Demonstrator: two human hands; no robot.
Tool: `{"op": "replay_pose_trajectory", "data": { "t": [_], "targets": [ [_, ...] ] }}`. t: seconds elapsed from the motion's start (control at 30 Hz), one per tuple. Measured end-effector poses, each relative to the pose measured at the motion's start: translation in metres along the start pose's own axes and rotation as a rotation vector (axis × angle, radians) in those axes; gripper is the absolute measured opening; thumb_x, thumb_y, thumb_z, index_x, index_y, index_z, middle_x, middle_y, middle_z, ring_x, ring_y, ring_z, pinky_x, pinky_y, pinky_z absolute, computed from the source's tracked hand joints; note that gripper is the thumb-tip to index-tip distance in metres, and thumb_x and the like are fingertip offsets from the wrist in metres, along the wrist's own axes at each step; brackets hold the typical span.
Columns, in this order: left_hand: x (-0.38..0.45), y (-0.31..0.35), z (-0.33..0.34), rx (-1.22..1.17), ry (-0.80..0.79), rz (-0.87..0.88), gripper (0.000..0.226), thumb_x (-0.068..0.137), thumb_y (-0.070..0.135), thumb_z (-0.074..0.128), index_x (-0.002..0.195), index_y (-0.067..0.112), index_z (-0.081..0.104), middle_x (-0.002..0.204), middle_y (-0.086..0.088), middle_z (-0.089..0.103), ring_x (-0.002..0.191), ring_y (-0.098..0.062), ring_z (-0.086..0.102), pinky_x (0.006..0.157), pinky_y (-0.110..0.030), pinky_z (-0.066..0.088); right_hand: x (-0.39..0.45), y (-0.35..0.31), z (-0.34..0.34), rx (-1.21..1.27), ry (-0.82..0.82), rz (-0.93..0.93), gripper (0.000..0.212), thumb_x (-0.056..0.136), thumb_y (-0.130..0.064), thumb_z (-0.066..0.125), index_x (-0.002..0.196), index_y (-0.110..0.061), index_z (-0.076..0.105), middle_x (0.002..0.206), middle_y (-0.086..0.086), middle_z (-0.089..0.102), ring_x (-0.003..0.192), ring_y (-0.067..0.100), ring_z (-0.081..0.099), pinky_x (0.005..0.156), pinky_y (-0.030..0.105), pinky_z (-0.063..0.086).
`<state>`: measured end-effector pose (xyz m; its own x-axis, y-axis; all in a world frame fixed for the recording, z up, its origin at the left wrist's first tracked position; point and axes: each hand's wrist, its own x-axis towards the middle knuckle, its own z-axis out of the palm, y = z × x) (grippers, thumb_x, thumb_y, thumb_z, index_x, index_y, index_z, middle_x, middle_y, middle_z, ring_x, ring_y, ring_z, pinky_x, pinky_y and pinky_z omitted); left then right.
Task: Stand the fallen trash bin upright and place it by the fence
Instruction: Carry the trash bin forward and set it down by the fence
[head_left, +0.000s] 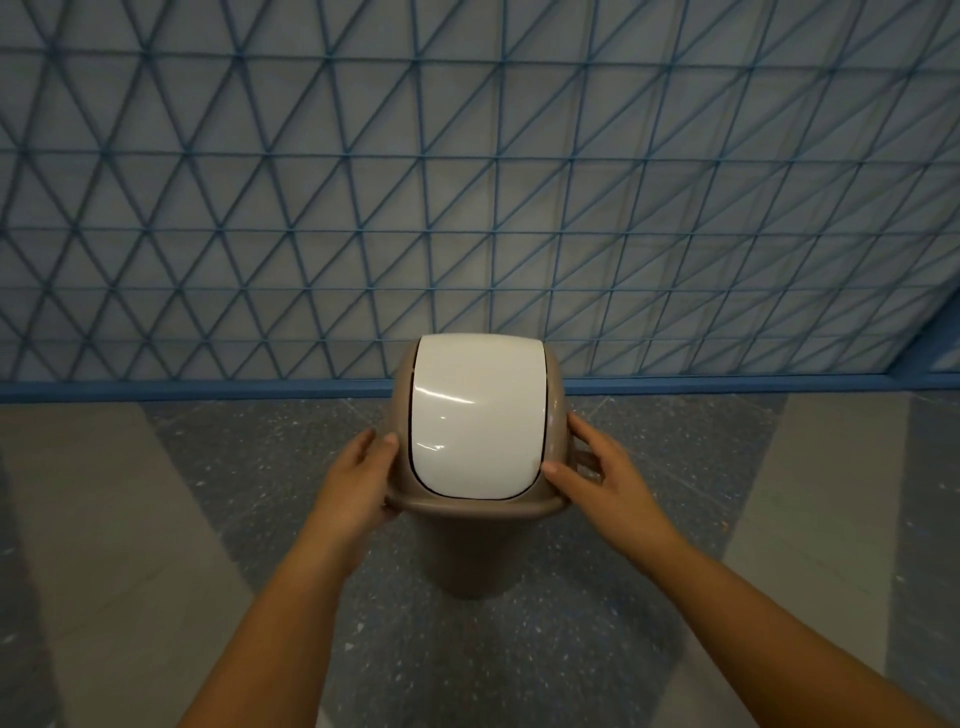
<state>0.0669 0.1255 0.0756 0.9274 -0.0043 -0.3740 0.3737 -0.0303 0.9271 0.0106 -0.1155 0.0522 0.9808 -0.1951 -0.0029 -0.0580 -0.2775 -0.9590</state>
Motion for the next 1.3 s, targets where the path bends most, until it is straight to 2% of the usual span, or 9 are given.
{"op": "replay_pose_trajectory", "data": {
  "t": [0.1,0.23,0.3,0.43,0.6,0.8,0.9,1.03,1.3],
  "targets": [
    [0.000,0.005,-0.009,0.034,-0.124,-0.019,0.045,0.091,0.025,0.053,0.135,0.021,0.050,0.129,-0.010,0.061,0.110,-0.023,0.061,0.084,-0.041,0.054,-0.005,0.005,-0.010,0.083,-0.064,0.057,0.064,0.081,-0.026,0.068,0.138,-0.037,0.040,0.137,-0.004,0.048,0.115,0.010,0.057,0.084,0.017,0.052],
    [0.002,0.005,-0.014,-0.001,-0.032,-0.123,0.056,0.088,0.007,0.056,0.141,0.005,0.039,0.124,-0.022,0.062,0.102,-0.030,0.065,0.086,-0.039,0.053,-0.004,0.010,-0.016,0.192,-0.089,0.178,0.057,0.085,-0.014,0.065,0.134,-0.034,0.044,0.111,0.010,0.067,0.099,0.021,0.067,0.083,0.033,0.057],
    [0.002,0.004,-0.017,-0.007,-0.002,-0.154,0.046,0.089,0.002,0.055,0.134,0.000,0.048,0.114,-0.021,0.065,0.094,-0.029,0.065,0.081,-0.037,0.052,-0.003,0.013,-0.018,0.253,-0.084,0.265,0.053,0.083,-0.013,0.066,0.126,-0.035,0.045,0.092,0.013,0.072,0.083,0.021,0.071,0.073,0.032,0.059],
    [0.002,0.002,-0.024,-0.067,-0.032,-0.192,0.024,0.089,0.000,0.053,0.112,-0.001,0.061,0.094,-0.016,0.068,0.087,-0.025,0.065,0.070,-0.032,0.056,-0.001,0.018,-0.017,0.388,-0.104,0.369,0.028,0.085,-0.012,0.064,0.112,-0.016,0.063,0.077,0.009,0.075,0.065,0.015,0.070,0.062,0.028,0.059],
    [0.008,0.000,-0.026,-0.120,-0.024,-0.208,0.015,0.088,-0.001,0.054,0.099,0.003,0.063,0.093,-0.014,0.068,0.086,-0.023,0.065,0.059,-0.026,0.059,0.005,0.018,-0.008,0.413,-0.041,0.378,0.025,0.087,-0.013,0.061,0.112,-0.014,0.066,0.078,0.009,0.075,0.064,0.014,0.069,0.061,0.026,0.057],
    [0.021,-0.002,-0.043,-0.221,0.096,-0.180,0.010,0.088,0.001,0.055,0.096,0.004,0.061,0.090,-0.010,0.067,0.081,-0.022,0.064,0.076,-0.036,0.050,0.013,0.002,0.029,0.441,-0.039,0.339,0.025,0.089,-0.009,0.058,0.113,-0.013,0.064,0.077,0.009,0.072,0.060,0.011,0.067,0.058,0.023,0.057],
    [0.026,-0.003,-0.055,-0.253,0.154,-0.161,0.007,0.088,0.004,0.057,0.091,0.006,0.062,0.091,-0.008,0.067,0.084,-0.022,0.064,0.073,-0.034,0.050,0.013,-0.006,0.050,0.481,-0.041,0.320,0.024,0.090,-0.009,0.055,0.110,-0.019,0.064,0.080,0.008,0.071,0.063,0.013,0.066,0.058,0.023,0.057],
    [0.030,-0.006,-0.066,-0.272,0.192,-0.141,0.014,0.087,0.006,0.059,0.100,0.006,0.063,0.092,-0.008,0.068,0.085,-0.023,0.065,0.062,-0.031,0.051,0.012,-0.010,0.062,0.502,-0.034,0.316,0.029,0.091,-0.009,0.055,0.117,-0.020,0.060,0.086,0.010,0.071,0.067,0.015,0.066,0.059,0.023,0.058],
    [0.037,-0.010,-0.064,-0.308,0.160,-0.118,0.022,0.089,0.004,0.055,0.110,0.004,0.061,0.095,-0.009,0.068,0.087,-0.023,0.065,0.072,-0.035,0.051,0.015,-0.004,0.068,0.507,0.069,0.298,0.048,0.088,-0.011,0.059,0.133,-0.019,0.047,0.085,0.014,0.071,0.063,0.015,0.069,0.058,0.025,0.058]
  ]
}}
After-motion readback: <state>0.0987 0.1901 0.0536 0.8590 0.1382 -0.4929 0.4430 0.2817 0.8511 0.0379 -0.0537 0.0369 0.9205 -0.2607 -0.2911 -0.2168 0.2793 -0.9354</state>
